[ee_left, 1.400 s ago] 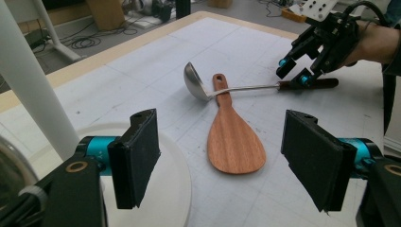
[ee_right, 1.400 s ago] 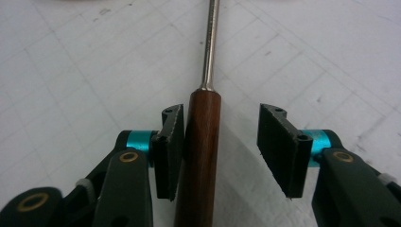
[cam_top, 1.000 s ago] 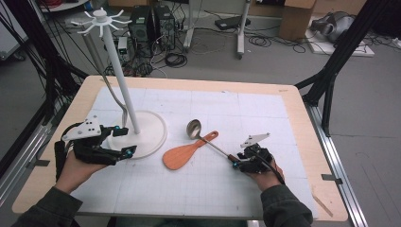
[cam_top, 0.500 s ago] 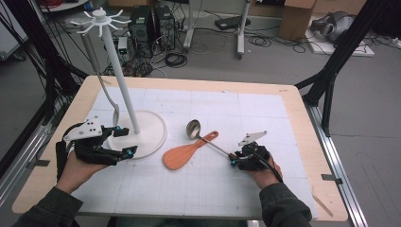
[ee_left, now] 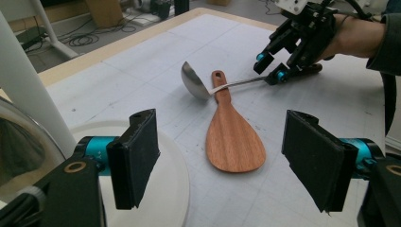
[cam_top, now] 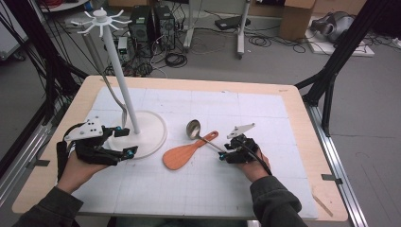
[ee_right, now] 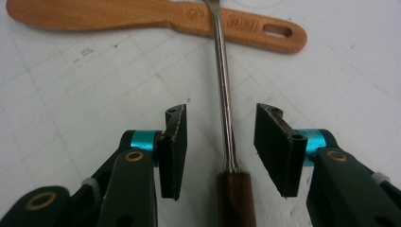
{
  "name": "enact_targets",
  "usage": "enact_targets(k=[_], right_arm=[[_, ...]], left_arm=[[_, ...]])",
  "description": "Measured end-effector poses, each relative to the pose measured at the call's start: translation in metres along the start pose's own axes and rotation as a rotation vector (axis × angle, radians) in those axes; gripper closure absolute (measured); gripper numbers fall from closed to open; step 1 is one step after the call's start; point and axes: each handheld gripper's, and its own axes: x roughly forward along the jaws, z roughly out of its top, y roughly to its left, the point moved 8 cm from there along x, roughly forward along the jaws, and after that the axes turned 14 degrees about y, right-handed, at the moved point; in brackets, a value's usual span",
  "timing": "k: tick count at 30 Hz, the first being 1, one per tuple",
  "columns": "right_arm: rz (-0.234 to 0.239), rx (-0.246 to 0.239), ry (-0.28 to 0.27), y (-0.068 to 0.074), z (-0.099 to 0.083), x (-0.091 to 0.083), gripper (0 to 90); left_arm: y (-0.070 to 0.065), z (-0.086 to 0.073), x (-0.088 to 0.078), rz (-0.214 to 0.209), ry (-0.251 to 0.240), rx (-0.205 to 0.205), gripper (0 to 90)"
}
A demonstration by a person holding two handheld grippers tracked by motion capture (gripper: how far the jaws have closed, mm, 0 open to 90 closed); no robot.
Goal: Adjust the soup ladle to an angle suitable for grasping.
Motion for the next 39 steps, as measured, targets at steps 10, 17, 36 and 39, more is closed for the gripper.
enact_targets(k=[10,17,36,39], right_arm=[[0.025,-0.010,-0.008,-0.004,0.020,0.011,64.1],[0.030,-0.023,0.013,-0.008,0.027,0.019,69.2],[0.059,-0.060,0.005,-0.006,0.034,0.026,83.8],[0.079,-0.072,0.006,-0.004,0.033,0.026,84.1]], left_arm=[[0.000,0.000,0.001,-0.002,0.003,0.002,28.3],[0.000,0.000,0.002,-0.003,0.003,0.001,28.4],[0.001,-0.001,0.002,0.004,0.008,0.005,28.8],[0.001,-0.001,0.003,0.004,0.010,0.005,28.9]])
